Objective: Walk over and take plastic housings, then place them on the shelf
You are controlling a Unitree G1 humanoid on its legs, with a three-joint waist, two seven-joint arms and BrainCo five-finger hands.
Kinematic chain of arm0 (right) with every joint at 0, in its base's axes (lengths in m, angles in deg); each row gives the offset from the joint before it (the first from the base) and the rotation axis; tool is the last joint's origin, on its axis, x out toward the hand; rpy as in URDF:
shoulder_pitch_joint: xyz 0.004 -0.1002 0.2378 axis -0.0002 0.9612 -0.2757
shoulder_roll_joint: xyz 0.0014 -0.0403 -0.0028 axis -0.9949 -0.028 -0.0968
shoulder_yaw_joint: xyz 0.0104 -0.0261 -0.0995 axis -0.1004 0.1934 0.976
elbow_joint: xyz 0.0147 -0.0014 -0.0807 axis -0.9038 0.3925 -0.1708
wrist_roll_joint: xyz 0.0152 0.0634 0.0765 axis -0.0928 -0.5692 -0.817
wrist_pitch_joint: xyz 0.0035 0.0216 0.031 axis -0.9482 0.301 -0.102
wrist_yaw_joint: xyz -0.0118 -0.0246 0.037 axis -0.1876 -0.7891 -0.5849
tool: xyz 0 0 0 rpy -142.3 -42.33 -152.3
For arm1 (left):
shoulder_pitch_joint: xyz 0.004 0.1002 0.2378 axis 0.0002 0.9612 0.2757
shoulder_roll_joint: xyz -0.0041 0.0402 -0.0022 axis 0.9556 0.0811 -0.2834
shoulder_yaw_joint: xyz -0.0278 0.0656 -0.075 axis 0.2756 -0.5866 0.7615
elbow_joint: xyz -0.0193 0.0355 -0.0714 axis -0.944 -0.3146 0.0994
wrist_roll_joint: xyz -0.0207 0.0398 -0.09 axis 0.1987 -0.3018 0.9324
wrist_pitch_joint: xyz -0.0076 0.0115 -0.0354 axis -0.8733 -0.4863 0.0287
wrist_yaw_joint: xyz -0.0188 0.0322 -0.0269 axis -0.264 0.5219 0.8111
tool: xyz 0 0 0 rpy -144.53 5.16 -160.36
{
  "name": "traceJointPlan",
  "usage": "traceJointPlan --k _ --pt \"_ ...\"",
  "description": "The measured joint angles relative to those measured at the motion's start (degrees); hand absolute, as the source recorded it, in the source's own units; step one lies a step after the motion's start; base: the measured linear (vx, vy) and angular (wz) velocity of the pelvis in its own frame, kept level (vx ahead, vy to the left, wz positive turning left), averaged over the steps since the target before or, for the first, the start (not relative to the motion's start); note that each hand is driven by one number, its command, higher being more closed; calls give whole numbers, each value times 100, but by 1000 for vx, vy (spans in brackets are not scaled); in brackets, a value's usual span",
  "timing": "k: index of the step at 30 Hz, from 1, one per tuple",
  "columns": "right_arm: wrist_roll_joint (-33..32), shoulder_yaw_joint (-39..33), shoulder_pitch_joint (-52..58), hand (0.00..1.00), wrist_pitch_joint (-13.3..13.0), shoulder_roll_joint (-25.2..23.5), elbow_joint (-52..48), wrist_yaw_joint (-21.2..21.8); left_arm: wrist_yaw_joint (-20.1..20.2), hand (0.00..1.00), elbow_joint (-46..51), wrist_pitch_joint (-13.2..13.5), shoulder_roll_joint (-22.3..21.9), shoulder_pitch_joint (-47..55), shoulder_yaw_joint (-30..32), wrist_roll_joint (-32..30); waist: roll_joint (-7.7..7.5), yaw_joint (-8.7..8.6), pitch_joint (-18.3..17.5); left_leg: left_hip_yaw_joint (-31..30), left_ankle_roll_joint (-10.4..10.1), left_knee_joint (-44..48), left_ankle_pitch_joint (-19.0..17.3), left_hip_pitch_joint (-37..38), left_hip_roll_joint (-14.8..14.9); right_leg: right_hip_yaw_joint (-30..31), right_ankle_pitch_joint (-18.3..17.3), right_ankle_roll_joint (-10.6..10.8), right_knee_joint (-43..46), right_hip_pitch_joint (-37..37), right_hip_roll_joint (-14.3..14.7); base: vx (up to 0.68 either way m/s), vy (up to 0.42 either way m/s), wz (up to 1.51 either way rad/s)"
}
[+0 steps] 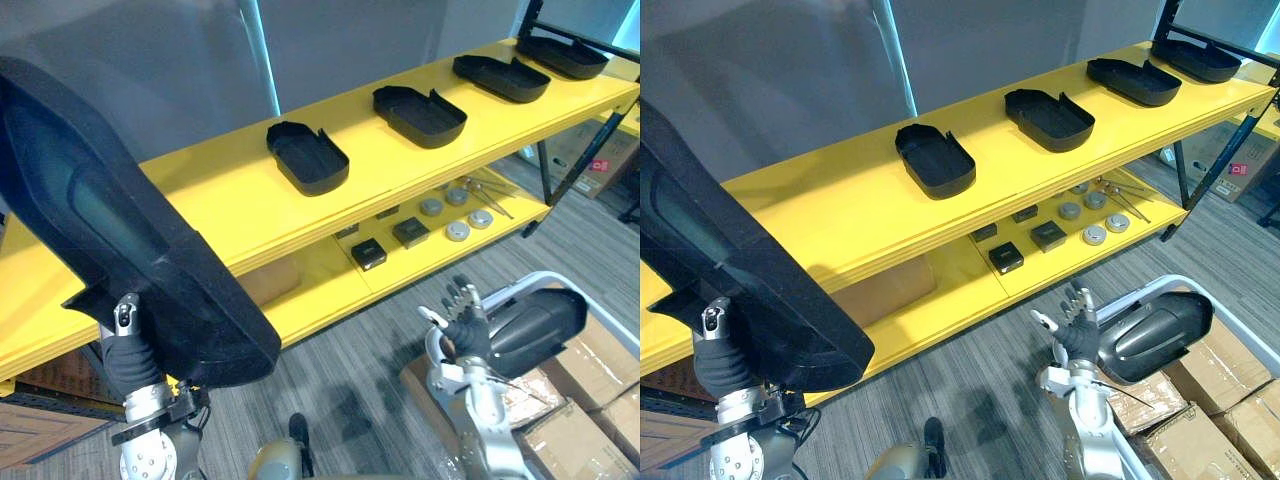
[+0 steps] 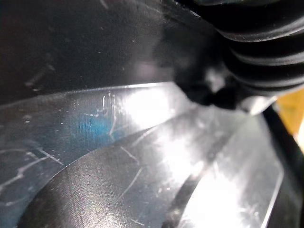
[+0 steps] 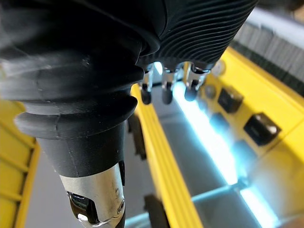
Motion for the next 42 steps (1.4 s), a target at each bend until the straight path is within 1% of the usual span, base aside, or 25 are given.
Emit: traceJointPlan --k 2,3,4,6,7,8,9,10,11,12,13,14,15,17,19,20,21,22,23,25,27,29,34,40,42 --pt "132 42 -231 0 -147 -40 145 -27 -41 100 1 2 -9 -97 38 -225 -24 60 125 -8 67 648 -380 -230 -20 -3 -64 80 127 38 -129 25 176 10" --pt "213 40 -295 0 -302 -49 167 -35 -94 100 34 5 -15 -122 153 -547 -16 150 127 -12 127 1042 -663 -396 -72 -20 -145 82 198 65 -241 71 178 10" --pt "215 40 -314 0 -370 -52 167 -33 -125 100 62 5 -14 -137 211 -718 -38 170 139 -8 153 1122 -771 -401 -123 -34 -155 58 202 111 -300 141 208 20" --pt "215 32 -360 0 -542 -22 160 1 -249 100 103 21 -17 -233 365 -1232 -20 144 136 -116 243 1149 -935 -376 -315 -8 56 -248 659 104 -498 161 157 44" --pt "205 22 -356 0 -650 10 158 110 -328 100 106 19 50 -364 390 -1573 23 110 109 -241 288 1019 -922 -310 -392 255 411 -568 1485 -296 -706 138 164 54" --pt "206 34 -358 0 -694 15 154 189 -347 100 114 20 143 -424 400 -1679 18 121 108 -290 308 900 -911 -222 -438 463 647 -736 1897 -516 -803 190 201 51" --pt "197 44 -384 0 -742 -3 146 422 -355 100 140 8 376 -505 464 -1820 -6 121 108 -374 372 619 -869 13 -504 951 1314 -984 2572 -887 -879 245 157 36" --pt "201 125 -404 0 -823 -54 145 707 -395 100 157 -12 606 -576 495 -1906 -22 84 103 -529 460 342 -805 253 -527 1431 1734 -903 3209 -1245 -800 267 131 42" --pt "203 191 -416 0 -883 -57 143 824 -443 100 156 -24 670 -627 498 -1974 -17 42 105 -634 505 246 -777 343 -523 1604 1484 -826 3562 -1419 -699 284 88 62" --pt "201 320 -455 0 -965 -53 128 1044 -530 100 156 -61 787 -716 509 -2027 -5 -65 111 -851 510 43 -729 539 -489 1764 1039 -770 3952 -1697 -420 281 49 79" --pt "199 415 -498 0 -999 -52 86 1208 -585 100 149 -129 851 -818 515 -2029 -7 -160 110 -1015 456 -116 -657 721 -464 1787 704 -670 3870 -1871 -141 282 33 79" --pt "198 450 -533 0 -1015 -47 81 1263 -600 100 130 -161 879 -880 527 -2029 2 -173 115 -1105 444 -166 -645 790 -462 1792 568 -648 3709 -1938 -4 327 -30 75" --pt "150 494 -623 0 -1054 -27 73 1361 -617 100 91 -263 918 -1052 531 -2007 5 -175 117 -1288 432 -235 -655 900 -447 1910 333 -643 3165 -2051 322 260 -64 74" --pt "-37 493 -781 0 -1076 32 -32 1404 -673 100 -89 -361 992 -1483 437 -1946 6 -194 117 -1744 358 -267 -713 922 -442 2439 215 -642 1860 -2256 876 217 -123 106" --pt "-141 532 -876 0 -1086 104 -79 1455 -741 100 -267 -498 1058 -1644 293 -1923 1 -208 114 -2139 256 -215 -790 945 -449 2780 312 -527 1064 -2348 1061 177 -204 119" --pt "-193 591 -930 0 -1087 114 -83 1504 -743 100 -355 -592 1076 -1596 267 -1925 -46 -202 86 -2322 159 -174 -853 980 -489 2846 519 -451 622 -2355 1037 225 -313 107" --pt "-198 631 -946 0 -1087 114 -90 1503 -743 100 -376 -639 1081 -1557 262 -1927 -93 -201 58 -2397 116 -174 -879 989 -525 2846 704 -490 448 -2343 1018 248 -397 105" --pt "-197 731 -1008 0 -1090 123 -90 1501 -738 100 -412 -718 1071 -1425 260 -1938 -209 -180 -11 -2619 -61 -157 -999 1001 -638 2821 1236 -368 152 -2239 875 239 -428 95" --pt "-166 786 -1107 0 -1079 241 -72 1482 -712 100 -477 -737 842 -1222 184 -1928 60 -163 -57 -2652 -162 -88 -1082 961 -421 2550 1223 -389 -70 -2003 1006 185 -343 98" --pt "-96 754 -1122 0 -1079 404 -92 1366 -536 100 -474 -694 628 -945 144 -1863 333 -164 -217 -2259 -208 -111 -1125 932 -81 2141 1278 -477 -526 -1631 1224 194 -221 83" --pt "177 498 -1128 0 -1077 444 -233 1003 -385 100 -415 -612 550 -870 160 -1695 409 -153 -271 -1628 -378 -366 -989 1145 180 1846 1305 -521 -865 -1248 1374 192 -156 68" --pt "360 346 -1115 0 -1077 445 -494 769 -340 100 -367 -525 516 -867 179 -1693 402 -96 -277 -1531 -401 -452 -959 1231 217 1853 1306 -523 -960 -1163 1415 93 -58 10" --pt "715 -223 -732 0 -1106 361 -1718 459 -318 100 -289 -546 517 -866 236 -1693 370 -163 -297 -1205 -391 -628 -951 1436 195 2072 1358 -518 -1148 -1116 1423 51 20 -25" --pt "638 -764 -249 0 -1210 362 -2427 532 -217 100 -284 -879 573 -885 543 -1709 290 -402 -370 -755 -391 -784 -952 1640 228 2431 1631 -541 -1621 -993 1535 8 6 -37" --pt "387 -879 -68 0 -1191 359 -2428 735 -212 100 -383 -1129 685 -1068 769 -1679 275 -473 -387 -607 -391 -792 -953 1644 247 2544 1776 -563 -1831 -973 1580 -26 -8 -32"
